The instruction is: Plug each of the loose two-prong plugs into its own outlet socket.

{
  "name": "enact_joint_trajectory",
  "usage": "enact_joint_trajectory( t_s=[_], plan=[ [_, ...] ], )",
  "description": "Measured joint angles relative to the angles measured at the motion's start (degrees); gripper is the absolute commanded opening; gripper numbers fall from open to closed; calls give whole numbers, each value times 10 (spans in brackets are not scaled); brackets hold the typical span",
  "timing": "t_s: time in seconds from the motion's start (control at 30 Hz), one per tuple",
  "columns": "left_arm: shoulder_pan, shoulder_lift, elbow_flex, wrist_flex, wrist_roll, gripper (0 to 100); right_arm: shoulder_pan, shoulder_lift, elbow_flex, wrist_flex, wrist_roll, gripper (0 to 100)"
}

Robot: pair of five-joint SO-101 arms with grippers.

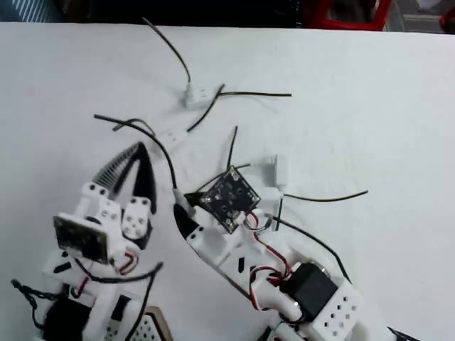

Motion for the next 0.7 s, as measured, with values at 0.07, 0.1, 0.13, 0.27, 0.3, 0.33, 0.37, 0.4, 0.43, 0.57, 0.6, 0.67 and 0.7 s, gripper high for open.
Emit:
enact_joint_trajectory(
  t_s=[0.07,0.1,0.13,0.27,0.3,0.33,0.37,0.4,0.43,0.57,0.6,0.67,0.7],
  plan=[
    [52,0,-13,29,-29,24,0,-2,0,0,0,16],
    [76,0,-17,41,-43,24,-1,-3,0,0,0,16],
    [98,0,-19,50,-58,24,-3,-3,0,0,0,16],
    [133,0,-25,76,-111,24,-10,-6,0,4,0,16],
    [135,0,-25,79,-116,24,-10,-7,0,6,0,16],
    [135,0,-26,81,-119,24,-9,-8,0,7,0,16],
    [134,0,-31,83,-121,24,-9,-9,0,9,0,16],
    [127,0,-36,84,-123,24,-9,-9,0,9,0,17],
    [117,0,-40,84,-124,24,-9,-9,0,9,0,17],
    [59,0,-44,84,-124,24,-8,-9,0,9,0,17],
    [42,0,-44,84,-120,24,-9,-11,0,9,0,17],
    [13,0,-44,84,-102,24,-10,-26,0,9,0,17],
    [6,0,-44,84,-94,24,-10,-37,0,9,0,17]
  ],
)
